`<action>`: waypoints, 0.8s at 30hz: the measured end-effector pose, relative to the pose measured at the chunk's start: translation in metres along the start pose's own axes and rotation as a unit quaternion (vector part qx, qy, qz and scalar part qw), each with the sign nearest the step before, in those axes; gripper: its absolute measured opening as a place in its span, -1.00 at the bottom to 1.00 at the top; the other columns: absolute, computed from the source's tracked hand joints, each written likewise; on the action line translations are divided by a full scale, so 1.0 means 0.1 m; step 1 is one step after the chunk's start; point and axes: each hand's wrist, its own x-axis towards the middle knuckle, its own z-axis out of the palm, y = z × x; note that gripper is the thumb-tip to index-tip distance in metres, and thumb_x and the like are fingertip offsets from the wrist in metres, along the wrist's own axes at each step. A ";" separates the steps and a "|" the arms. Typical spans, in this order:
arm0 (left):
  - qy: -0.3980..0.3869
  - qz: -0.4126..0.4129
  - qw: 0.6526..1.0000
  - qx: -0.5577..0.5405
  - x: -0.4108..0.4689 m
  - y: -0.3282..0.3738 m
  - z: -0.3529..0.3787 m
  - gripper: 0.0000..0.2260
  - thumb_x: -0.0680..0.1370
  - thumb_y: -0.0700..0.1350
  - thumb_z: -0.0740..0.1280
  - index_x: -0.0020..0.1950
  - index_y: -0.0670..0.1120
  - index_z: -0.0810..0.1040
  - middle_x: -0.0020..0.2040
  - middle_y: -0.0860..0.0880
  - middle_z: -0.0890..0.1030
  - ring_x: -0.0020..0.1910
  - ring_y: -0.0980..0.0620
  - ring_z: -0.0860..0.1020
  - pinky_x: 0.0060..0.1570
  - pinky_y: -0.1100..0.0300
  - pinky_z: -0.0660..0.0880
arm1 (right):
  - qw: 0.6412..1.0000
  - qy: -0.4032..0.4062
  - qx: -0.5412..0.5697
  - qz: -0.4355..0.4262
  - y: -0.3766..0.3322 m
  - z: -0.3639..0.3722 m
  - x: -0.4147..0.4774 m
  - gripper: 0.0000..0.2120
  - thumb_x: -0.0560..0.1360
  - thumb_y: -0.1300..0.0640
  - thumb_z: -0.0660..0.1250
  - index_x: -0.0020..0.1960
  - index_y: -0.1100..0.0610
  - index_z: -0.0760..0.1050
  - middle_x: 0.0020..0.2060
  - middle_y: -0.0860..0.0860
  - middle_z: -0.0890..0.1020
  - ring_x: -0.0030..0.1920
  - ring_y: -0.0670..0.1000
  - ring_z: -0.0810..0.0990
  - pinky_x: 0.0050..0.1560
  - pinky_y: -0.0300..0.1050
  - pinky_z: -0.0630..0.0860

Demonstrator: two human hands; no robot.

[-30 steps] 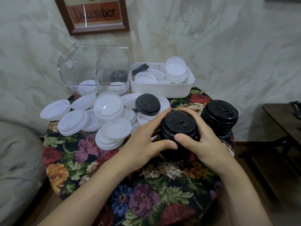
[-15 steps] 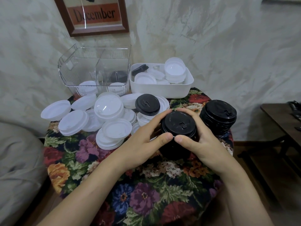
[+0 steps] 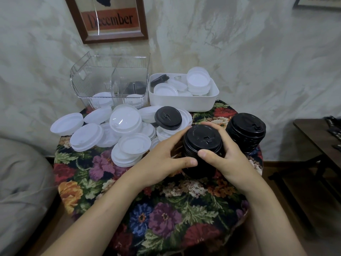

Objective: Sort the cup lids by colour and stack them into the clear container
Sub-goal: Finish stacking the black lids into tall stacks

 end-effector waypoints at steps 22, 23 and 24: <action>-0.021 -0.001 0.999 0.042 0.05 0.06 -0.17 -0.34 0.52 -0.13 0.51 0.56 0.17 0.35 0.47 0.21 0.49 0.48 0.22 0.41 0.50 0.09 0.35 | 0.998 0.058 -0.012 0.011 -0.14 0.16 -0.12 -0.46 0.43 -0.09 0.47 0.35 -0.24 0.38 0.16 -0.33 0.60 0.22 -0.26 0.58 0.16 -0.39 0.47; -0.008 -0.005 1.000 0.025 0.06 0.09 -0.23 -0.35 0.53 -0.18 0.51 0.55 0.13 0.36 0.47 0.19 0.49 0.46 0.23 0.43 0.49 0.15 0.37 | 0.998 0.057 -0.014 0.013 -0.14 0.15 -0.12 -0.46 0.43 -0.10 0.47 0.35 -0.25 0.37 0.16 -0.34 0.59 0.22 -0.27 0.57 0.17 -0.40 0.46; 0.017 -0.008 1.000 0.013 0.07 0.12 -0.30 -0.40 0.55 -0.23 0.49 0.54 0.07 0.40 0.45 0.15 0.51 0.43 0.24 0.46 0.46 0.19 0.39 | 0.998 0.056 -0.016 0.016 -0.14 0.15 -0.12 -0.46 0.44 -0.10 0.47 0.35 -0.27 0.36 0.16 -0.36 0.59 0.22 -0.29 0.56 0.16 -0.42 0.46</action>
